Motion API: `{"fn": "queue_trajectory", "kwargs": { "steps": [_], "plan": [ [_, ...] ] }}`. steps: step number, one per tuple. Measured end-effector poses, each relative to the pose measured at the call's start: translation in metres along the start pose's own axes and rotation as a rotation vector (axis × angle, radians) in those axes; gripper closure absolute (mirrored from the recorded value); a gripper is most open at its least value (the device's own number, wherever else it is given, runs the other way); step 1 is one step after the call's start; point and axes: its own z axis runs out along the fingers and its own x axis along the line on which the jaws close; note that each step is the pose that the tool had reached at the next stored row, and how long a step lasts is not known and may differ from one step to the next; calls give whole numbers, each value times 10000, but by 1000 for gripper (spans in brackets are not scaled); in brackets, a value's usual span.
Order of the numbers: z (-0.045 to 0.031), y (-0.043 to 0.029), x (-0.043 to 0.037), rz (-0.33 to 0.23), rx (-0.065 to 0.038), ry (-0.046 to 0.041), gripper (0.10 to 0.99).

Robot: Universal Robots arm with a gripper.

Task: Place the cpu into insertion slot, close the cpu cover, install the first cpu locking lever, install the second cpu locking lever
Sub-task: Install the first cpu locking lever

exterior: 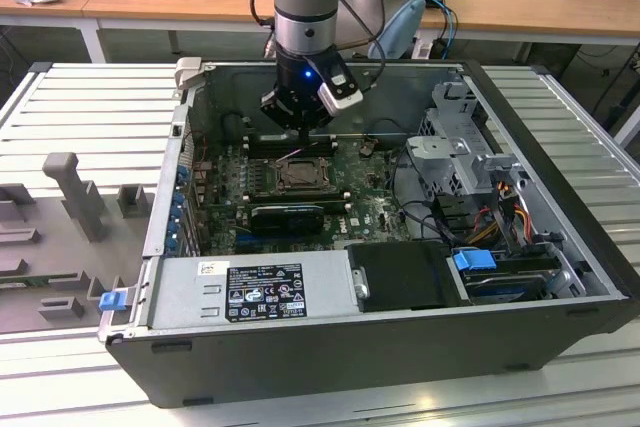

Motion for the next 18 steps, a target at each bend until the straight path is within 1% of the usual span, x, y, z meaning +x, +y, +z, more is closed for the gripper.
{"fn": "queue_trajectory", "kwargs": {
  "steps": [6,12,18],
  "plan": [
    [38,5,-46,-149,-4,9,980],
    [130,2,-84,-295,-10,17,980],
    [195,-2,-103,-408,-13,24,980]
  ]
}}
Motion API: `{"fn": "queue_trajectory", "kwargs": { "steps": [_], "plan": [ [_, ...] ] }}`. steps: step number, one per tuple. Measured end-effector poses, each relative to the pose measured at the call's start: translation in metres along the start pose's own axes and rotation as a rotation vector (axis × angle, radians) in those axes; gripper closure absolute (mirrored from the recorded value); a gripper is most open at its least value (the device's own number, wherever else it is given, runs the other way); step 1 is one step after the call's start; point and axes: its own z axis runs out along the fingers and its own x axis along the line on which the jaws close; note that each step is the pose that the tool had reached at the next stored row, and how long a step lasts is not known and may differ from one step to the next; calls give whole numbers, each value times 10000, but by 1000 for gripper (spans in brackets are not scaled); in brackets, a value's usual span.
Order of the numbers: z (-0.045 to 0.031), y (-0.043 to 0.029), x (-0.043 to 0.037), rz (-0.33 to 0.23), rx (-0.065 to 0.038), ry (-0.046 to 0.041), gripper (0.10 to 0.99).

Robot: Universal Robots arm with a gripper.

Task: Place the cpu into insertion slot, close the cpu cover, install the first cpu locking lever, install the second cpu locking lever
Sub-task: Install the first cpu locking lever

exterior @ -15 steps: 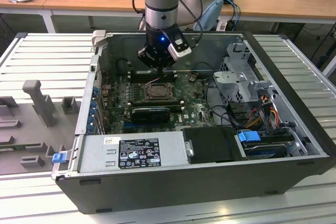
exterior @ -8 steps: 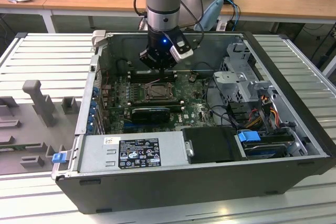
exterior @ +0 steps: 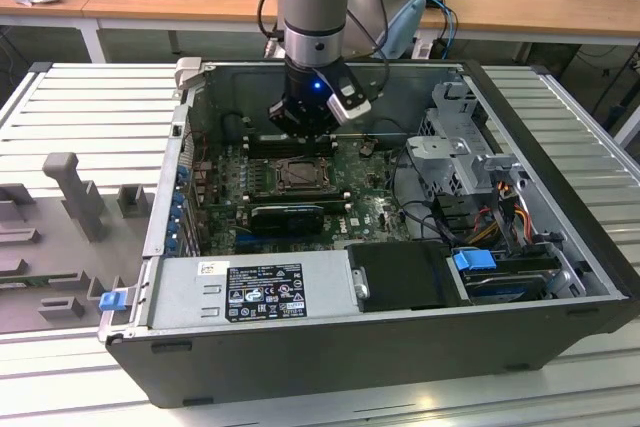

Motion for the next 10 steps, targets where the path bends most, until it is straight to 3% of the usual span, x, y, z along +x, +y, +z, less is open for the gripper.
{"fn": "queue_trajectory", "kwargs": {
  "steps": [5,10],
  "plan": [
    [33,-3,0,-39,3,6,980],
    [36,-2,-1,-48,69,8,980]
  ]
}}
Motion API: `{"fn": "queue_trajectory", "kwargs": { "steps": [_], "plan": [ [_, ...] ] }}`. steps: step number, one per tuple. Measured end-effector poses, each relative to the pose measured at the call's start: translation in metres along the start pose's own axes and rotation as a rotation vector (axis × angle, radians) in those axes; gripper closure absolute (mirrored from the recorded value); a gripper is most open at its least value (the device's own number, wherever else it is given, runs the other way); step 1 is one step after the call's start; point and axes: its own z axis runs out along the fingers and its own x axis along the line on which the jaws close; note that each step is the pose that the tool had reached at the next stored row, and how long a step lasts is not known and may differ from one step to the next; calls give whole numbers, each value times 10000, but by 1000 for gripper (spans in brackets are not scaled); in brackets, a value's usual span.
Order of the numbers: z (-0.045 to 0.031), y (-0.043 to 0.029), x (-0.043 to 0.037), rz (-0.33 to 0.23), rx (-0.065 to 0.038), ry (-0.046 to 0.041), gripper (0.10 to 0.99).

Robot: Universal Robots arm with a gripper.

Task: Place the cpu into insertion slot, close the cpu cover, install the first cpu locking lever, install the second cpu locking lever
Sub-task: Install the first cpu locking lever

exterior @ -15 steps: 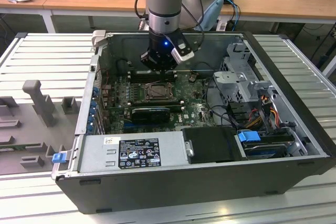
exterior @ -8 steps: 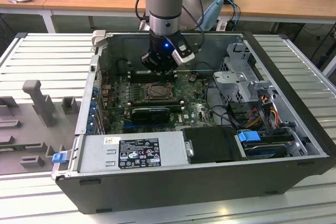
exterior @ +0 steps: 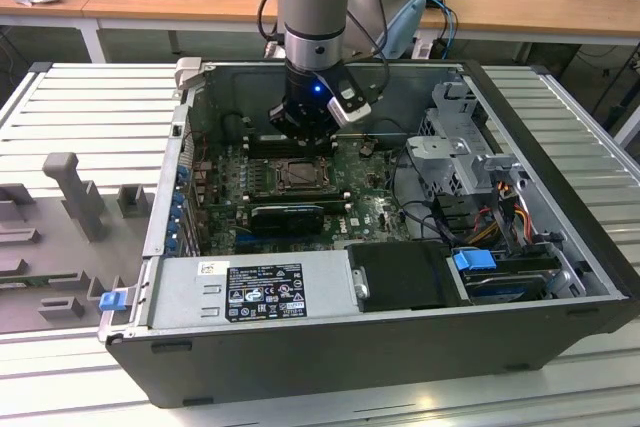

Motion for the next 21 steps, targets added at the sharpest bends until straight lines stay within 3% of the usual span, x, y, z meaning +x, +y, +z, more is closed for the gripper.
{"fn": "queue_trajectory", "kwargs": {
  "steps": [8,13,15,17,21],
  "plan": [
    [37,-3,-4,-2,37,9,980],
    [36,-2,-12,-2,-151,-11,980],
    [-3,2,-15,-2,-163,-18,980],
    [-91,5,-17,-3,-153,-11,980],
    [-106,-3,-17,-5,-149,-8,980]
  ]
}}
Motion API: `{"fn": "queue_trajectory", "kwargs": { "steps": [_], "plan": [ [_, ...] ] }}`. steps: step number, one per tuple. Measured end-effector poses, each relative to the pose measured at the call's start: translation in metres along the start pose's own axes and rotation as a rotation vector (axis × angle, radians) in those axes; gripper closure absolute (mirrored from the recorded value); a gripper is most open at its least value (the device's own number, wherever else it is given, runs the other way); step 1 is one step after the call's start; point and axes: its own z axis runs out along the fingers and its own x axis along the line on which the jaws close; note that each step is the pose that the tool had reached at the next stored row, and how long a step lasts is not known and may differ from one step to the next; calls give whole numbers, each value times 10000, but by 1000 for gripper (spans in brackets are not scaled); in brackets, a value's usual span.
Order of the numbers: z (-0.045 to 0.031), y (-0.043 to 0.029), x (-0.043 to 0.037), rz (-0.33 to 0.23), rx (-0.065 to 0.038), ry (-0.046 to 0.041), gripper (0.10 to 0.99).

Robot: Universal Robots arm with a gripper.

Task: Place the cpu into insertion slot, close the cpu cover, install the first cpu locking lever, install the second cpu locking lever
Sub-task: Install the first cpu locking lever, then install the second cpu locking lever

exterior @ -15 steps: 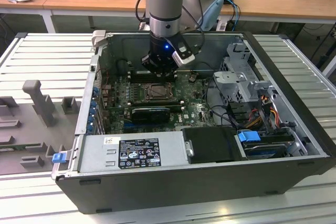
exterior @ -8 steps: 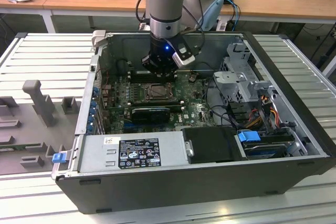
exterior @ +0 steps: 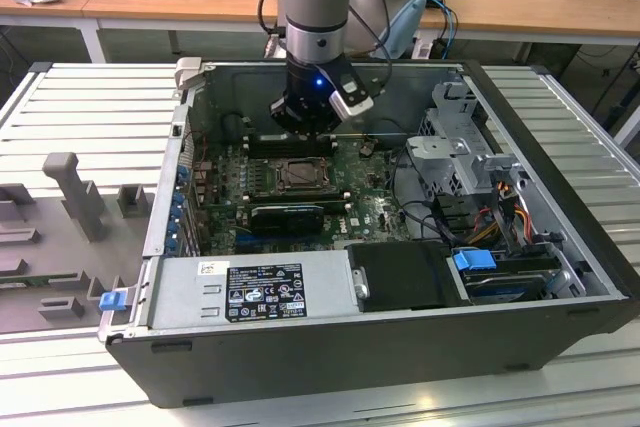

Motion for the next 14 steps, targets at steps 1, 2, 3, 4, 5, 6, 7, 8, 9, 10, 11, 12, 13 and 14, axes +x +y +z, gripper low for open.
{"fn": "queue_trajectory", "kwargs": {
  "steps": [1,2,3,4,5,6,7,8,9,10,11,12,13,14],
  "plan": [
    [-1,-18,2,3,0,-1,980],
    [-1,-31,3,2,-3,-2,980],
    [-3,-47,4,2,-6,-1,980],
    [-4,-60,5,2,-6,-1,980],
    [-5,-71,6,2,-6,-1,980],
    [-5,-79,6,2,-6,-1,980],
    [-6,-86,7,3,-6,-1,980],
    [-6,-92,7,3,-6,-1,980],
    [-6,-100,8,2,-6,-1,980],
    [-7,-105,8,3,-6,-2,980],
    [-7,-108,9,3,-6,-2,980],
    [-8,-117,9,2,-6,-1,980],
    [-9,-133,11,3,-6,-1,980],
    [-10,-145,11,2,-6,-2,980]
  ]
}}
